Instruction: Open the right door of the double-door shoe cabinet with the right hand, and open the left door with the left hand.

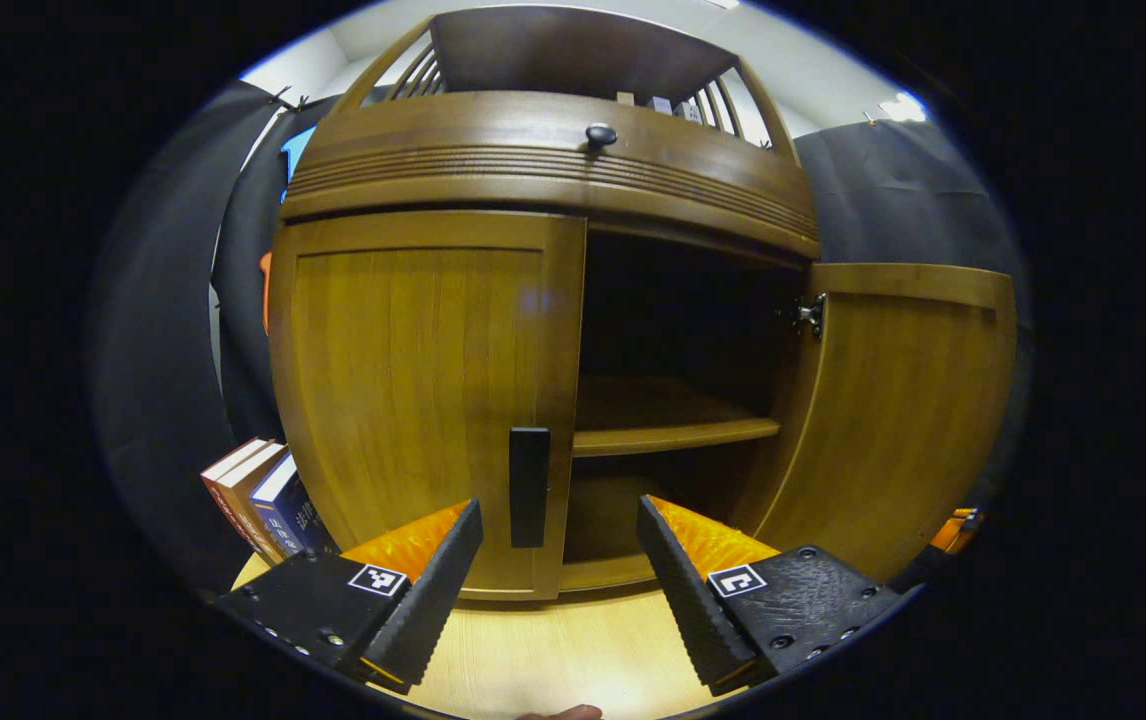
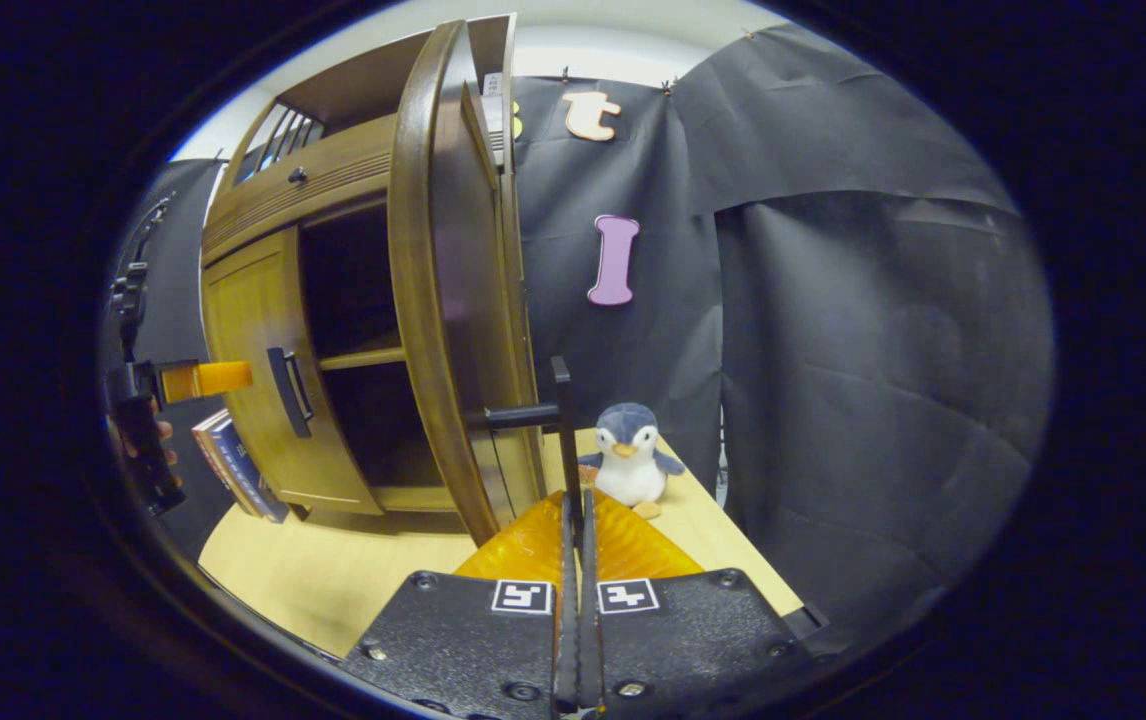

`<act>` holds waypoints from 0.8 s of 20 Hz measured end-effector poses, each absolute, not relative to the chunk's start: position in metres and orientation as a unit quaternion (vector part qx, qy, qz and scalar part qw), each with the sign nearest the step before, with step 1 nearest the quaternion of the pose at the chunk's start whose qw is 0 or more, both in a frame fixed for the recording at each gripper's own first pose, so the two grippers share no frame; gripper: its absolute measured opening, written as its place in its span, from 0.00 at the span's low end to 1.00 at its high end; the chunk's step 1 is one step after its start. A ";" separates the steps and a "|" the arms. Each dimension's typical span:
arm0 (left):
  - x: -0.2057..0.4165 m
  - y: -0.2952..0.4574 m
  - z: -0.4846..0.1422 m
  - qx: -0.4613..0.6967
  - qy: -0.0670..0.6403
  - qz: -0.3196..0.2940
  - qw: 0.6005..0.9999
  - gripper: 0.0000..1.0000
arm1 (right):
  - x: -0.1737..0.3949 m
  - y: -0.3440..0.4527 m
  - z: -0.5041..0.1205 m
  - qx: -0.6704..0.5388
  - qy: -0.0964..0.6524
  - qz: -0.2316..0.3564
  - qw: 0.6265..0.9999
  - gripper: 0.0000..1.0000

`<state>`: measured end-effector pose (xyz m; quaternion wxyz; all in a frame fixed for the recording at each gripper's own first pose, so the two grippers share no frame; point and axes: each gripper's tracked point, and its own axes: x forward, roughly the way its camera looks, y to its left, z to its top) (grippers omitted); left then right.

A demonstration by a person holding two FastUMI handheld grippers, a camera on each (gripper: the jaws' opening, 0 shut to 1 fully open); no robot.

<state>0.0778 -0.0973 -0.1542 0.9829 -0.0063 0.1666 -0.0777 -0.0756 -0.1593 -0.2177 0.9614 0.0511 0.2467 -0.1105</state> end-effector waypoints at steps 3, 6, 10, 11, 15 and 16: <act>0.095 -0.090 -0.172 -0.005 0.177 -0.071 0.982 0.93 | -0.087 -0.178 -0.213 0.039 0.241 -0.141 0.959 0.04; 0.111 -0.086 -0.183 -0.011 0.185 -0.064 0.981 0.94 | -0.096 -0.188 -0.206 0.049 0.232 -0.157 0.959 0.04; 0.134 -0.079 -0.192 -0.009 0.180 -0.057 0.982 0.93 | -0.101 -0.184 -0.199 0.051 0.223 -0.161 0.960 0.04; 0.139 -0.076 -0.195 -0.007 0.180 -0.054 0.982 0.93 | -0.101 -0.181 -0.199 0.051 0.225 -0.155 0.961 0.04; 0.159 -0.075 -0.201 0.000 0.173 -0.055 0.983 0.75 | -0.106 -0.169 -0.189 0.051 0.217 -0.150 0.963 0.08; 0.164 -0.074 -0.203 0.006 0.171 -0.053 0.984 0.84 | -0.107 -0.167 -0.185 0.052 0.215 -0.150 0.964 0.14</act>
